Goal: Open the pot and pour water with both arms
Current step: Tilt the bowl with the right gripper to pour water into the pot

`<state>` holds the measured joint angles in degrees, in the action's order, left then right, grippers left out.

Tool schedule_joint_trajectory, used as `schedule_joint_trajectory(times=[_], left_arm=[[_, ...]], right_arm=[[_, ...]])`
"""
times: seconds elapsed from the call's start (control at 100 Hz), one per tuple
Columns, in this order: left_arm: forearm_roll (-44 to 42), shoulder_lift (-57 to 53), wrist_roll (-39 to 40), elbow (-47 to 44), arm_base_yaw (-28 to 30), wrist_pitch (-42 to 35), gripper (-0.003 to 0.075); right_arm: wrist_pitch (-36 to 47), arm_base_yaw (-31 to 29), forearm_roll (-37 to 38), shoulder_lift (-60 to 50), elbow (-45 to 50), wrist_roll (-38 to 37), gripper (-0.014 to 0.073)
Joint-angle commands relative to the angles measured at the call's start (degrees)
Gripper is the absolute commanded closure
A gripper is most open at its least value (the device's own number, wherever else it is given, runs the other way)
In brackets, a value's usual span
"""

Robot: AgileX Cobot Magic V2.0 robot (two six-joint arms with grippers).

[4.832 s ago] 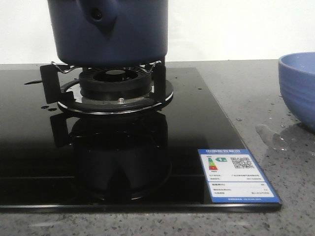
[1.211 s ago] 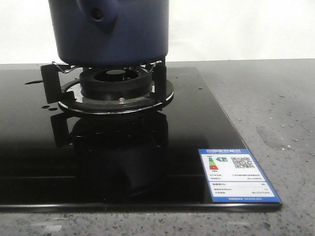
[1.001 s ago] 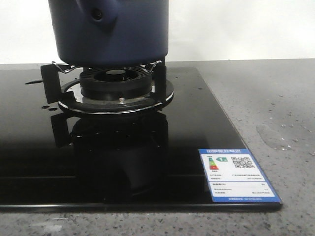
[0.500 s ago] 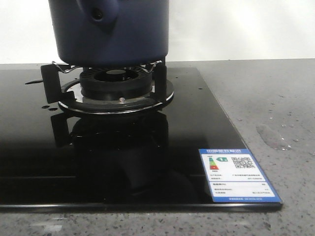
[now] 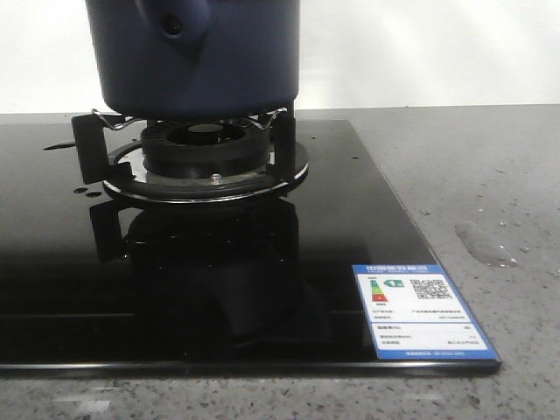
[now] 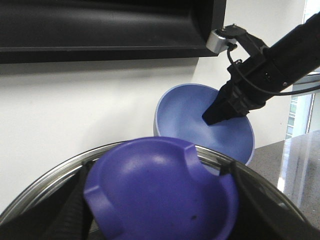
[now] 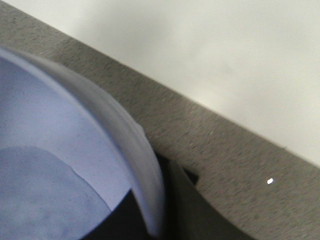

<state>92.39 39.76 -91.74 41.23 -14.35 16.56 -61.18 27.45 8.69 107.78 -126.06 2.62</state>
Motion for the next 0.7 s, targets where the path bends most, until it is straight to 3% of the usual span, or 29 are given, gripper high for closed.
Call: schedule_joint_trajectory(times=[0.0,0.34,0.69], left_arm=[[2.2,-0.2,0.1,1.9,-0.5,-0.6,0.0500],[2.2,-0.2,0.1,1.9,-0.5,-1.3,0.0500],[2.2,-0.2,0.1,1.9,-0.5,-1.3,0.0500]], right_arm=[[6.8,1.7,6.5,-3.5,-2.2,-0.3,0.0634],[7.8,11.4,37.6,-1.0,-1.9,-5.3,0.0634],[6.3,15.9,56.2,3.1,-1.9,-5.4,0.0634]])
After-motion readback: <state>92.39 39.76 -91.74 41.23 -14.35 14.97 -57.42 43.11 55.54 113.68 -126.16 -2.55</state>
